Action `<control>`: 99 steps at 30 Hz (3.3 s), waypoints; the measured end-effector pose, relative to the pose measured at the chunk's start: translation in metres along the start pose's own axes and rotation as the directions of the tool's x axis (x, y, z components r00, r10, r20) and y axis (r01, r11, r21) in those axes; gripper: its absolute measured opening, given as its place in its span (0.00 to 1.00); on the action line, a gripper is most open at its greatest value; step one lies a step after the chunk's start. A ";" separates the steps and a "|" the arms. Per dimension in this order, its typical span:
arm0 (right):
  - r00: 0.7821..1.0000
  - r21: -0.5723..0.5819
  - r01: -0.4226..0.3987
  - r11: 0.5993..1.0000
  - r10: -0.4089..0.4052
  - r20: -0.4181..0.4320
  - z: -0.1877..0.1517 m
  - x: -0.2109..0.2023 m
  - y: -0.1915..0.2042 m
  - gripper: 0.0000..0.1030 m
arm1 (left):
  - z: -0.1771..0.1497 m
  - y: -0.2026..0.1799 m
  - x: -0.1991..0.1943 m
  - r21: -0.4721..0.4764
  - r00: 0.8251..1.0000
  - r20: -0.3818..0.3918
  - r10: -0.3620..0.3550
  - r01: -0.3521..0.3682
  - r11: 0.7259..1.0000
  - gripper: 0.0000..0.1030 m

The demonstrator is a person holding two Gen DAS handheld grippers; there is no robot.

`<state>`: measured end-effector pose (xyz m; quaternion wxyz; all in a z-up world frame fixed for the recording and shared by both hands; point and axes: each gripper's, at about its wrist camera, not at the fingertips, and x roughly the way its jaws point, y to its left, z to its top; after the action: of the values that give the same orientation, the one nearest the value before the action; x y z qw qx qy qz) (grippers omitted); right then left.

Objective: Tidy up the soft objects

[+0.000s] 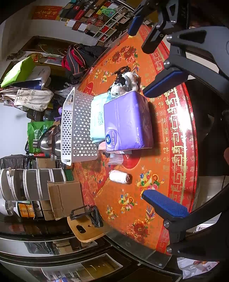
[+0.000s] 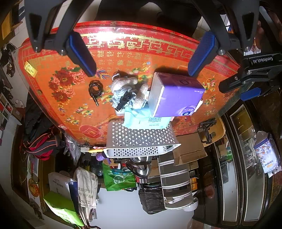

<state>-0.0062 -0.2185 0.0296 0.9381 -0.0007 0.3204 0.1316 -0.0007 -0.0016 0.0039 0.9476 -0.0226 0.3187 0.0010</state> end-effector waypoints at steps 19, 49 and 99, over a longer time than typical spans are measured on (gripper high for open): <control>1.000 0.006 -0.002 1.000 0.002 -0.003 -0.001 -0.001 -0.001 1.00 | 0.001 -0.001 0.000 0.001 1.000 -0.003 -0.002 0.002 1.000 1.00; 1.000 0.008 -0.003 1.000 0.003 -0.011 -0.004 0.001 -0.003 1.00 | 0.001 -0.001 0.000 0.002 1.000 -0.002 -0.002 0.002 1.000 1.00; 0.963 -0.018 0.157 0.987 -0.157 -0.219 0.013 0.154 -0.107 0.52 | 0.035 0.119 0.203 -0.029 0.964 -0.240 0.111 -0.121 0.992 0.91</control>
<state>0.1447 -0.2827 -0.0613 0.9044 -0.0410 0.4209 0.0561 0.1798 0.1161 -0.0962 0.9002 -0.0243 0.4306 0.0605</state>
